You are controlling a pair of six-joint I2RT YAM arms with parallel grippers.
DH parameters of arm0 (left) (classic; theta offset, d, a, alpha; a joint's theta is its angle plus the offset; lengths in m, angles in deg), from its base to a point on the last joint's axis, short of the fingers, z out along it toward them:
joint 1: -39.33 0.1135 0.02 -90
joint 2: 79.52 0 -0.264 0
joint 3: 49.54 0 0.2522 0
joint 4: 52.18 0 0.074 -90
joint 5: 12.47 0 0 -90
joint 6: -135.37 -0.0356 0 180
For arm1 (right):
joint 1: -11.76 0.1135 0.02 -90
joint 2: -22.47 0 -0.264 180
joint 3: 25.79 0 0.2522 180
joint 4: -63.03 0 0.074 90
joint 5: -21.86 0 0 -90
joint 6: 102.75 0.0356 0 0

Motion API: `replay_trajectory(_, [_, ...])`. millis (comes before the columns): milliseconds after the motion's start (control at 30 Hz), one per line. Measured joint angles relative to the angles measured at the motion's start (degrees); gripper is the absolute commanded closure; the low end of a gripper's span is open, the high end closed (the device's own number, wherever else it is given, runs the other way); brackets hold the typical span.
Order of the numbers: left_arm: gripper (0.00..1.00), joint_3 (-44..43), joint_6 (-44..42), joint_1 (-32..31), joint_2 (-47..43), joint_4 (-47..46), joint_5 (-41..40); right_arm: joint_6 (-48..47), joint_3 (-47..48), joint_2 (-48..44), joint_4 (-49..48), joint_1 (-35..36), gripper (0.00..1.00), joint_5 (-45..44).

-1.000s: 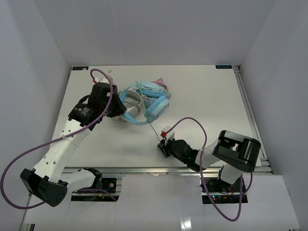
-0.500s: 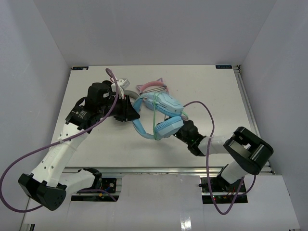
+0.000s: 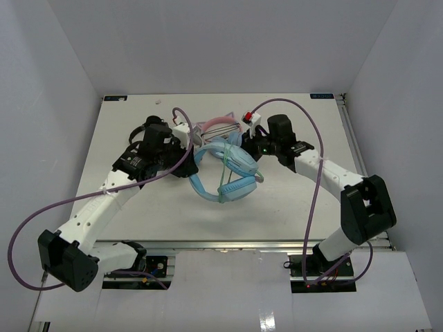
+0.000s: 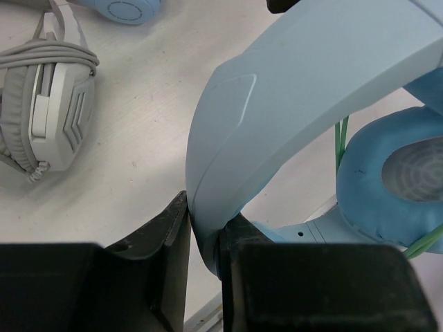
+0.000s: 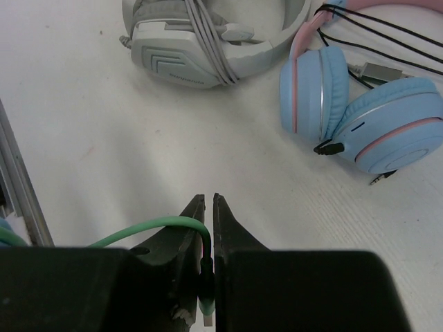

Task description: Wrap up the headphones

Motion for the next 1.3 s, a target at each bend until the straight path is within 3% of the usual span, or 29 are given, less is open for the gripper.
replay_trajectory(200, [1.0,0.6,-5.6,-1.2,2.6,-2.0,-2.7,-4.1,9.5,5.3,17.0,-1.0,0.92,3.4])
replay_trajectory(467, [1.0,1.0,-11.5,-3.4,7.1,-2.4,-6.9,-5.5,11.8,4.6,25.8,-1.2,0.92,3.2])
replay_trajectory(933, [1.0,-4.2,-17.6,-6.5,22.4,-2.9,-12.3,-2.3,6.3,2.2,25.9,-1.6,0.92,-1.4])
replay_trajectory(1300, [1.0,-9.9,-23.2,-11.8,30.1,-2.4,-24.2,1.3,1.2,2.0,23.1,-1.6,0.92,-6.5])
